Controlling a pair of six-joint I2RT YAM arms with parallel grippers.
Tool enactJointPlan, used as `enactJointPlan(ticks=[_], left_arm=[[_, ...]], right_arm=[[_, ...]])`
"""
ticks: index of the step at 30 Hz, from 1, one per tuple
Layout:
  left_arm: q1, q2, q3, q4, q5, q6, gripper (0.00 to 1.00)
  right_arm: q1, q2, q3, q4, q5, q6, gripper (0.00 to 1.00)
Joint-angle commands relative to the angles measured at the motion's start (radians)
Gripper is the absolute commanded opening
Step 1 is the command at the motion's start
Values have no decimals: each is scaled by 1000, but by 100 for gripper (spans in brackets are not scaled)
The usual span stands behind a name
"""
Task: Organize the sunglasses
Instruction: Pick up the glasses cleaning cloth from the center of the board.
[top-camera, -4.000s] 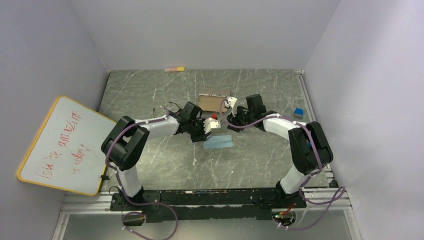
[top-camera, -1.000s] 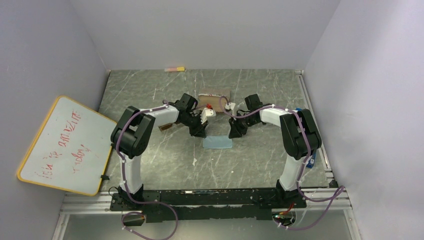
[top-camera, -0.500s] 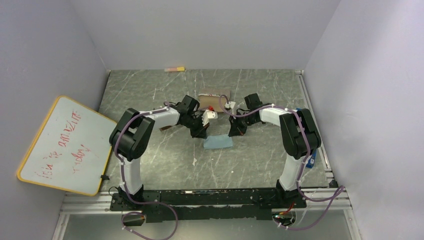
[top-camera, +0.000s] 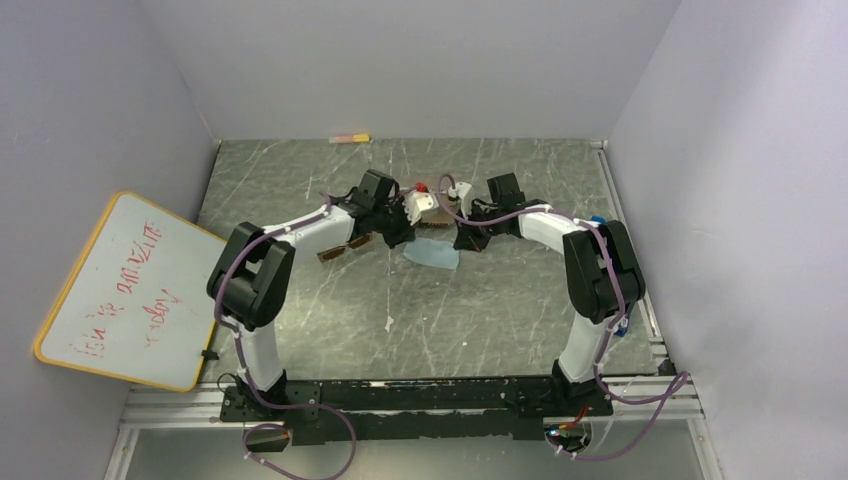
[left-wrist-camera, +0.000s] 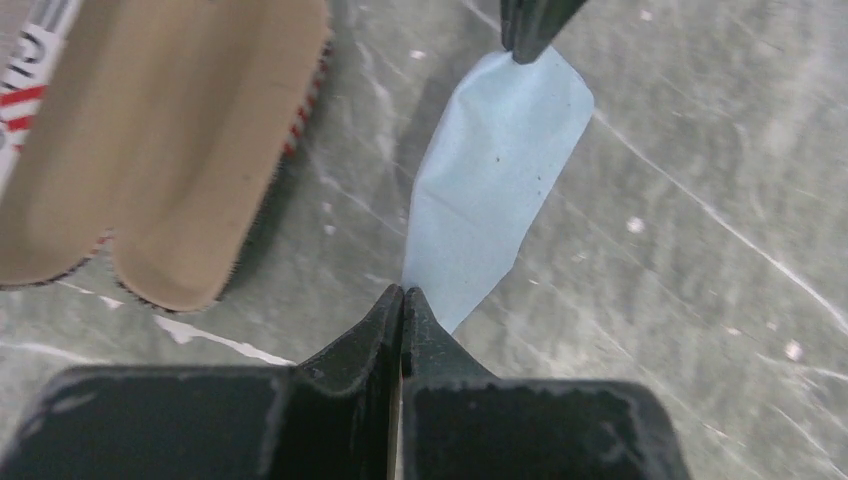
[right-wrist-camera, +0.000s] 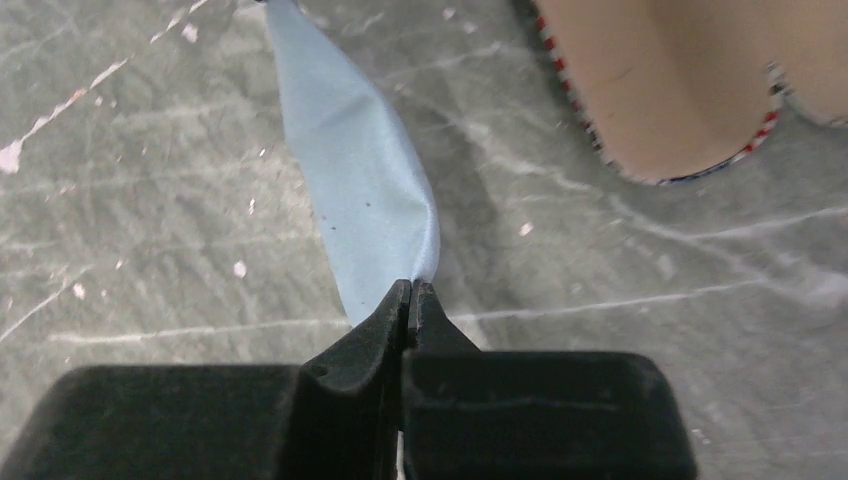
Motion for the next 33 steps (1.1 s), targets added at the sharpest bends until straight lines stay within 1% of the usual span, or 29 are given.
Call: enactJointPlan(ticks=[1, 5, 13, 20, 33], left_arm=[[-4, 54, 72, 16, -105, -19, 5], [-1, 71, 86, 30, -177, -9, 5], [0, 104, 155, 14, -263, 11, 5], [11, 124, 189, 10, -282, 22, 5], [16, 192, 259, 8, -310, 10, 5]], right_arm=[[10, 28, 70, 103, 60, 68, 0], [17, 66, 120, 114, 93, 84, 0], [28, 110, 164, 153, 145, 110, 0], [35, 115, 171, 185, 151, 129, 0], [43, 124, 194, 230, 235, 158, 0]])
